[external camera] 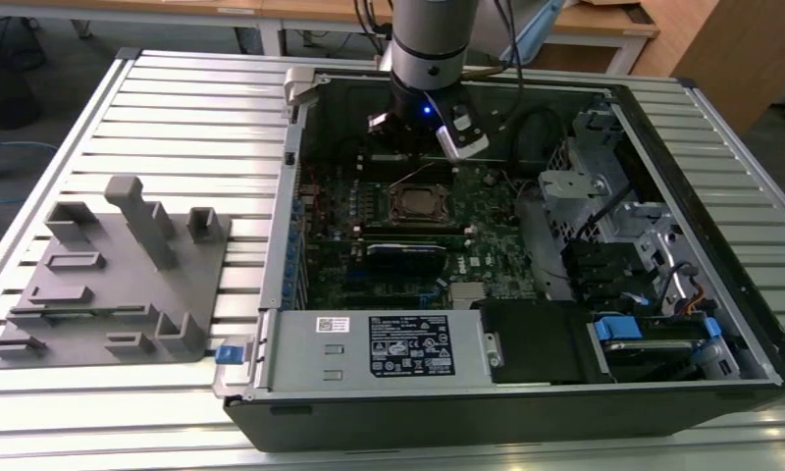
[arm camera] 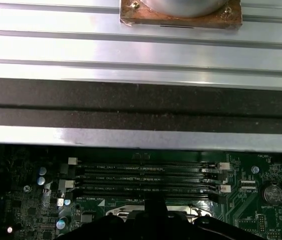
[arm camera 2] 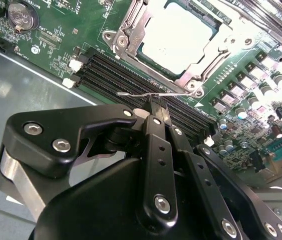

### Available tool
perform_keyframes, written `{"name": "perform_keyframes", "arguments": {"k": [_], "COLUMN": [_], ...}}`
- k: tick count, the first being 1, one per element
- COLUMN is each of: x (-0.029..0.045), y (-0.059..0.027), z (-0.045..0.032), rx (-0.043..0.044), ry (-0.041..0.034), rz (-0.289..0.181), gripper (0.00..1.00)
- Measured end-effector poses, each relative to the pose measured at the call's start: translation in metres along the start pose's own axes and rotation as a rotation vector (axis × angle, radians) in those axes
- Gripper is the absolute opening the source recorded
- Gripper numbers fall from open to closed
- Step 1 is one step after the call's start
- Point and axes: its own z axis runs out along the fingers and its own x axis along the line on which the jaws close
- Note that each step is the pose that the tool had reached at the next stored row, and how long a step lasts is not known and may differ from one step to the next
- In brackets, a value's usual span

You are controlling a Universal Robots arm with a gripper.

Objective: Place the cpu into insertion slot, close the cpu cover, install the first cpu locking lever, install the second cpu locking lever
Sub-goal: 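Install the first cpu locking lever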

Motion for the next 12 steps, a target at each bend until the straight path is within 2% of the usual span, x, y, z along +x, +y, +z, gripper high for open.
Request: {"name": "perform_keyframes", "arguments": {"k": [12], "x": [-0.0025], "y": [0.0005], "z": [0.0009], "rx": [0.0001], "ry": [0.0001], "rz": [0.0], "gripper": [0.11]}}
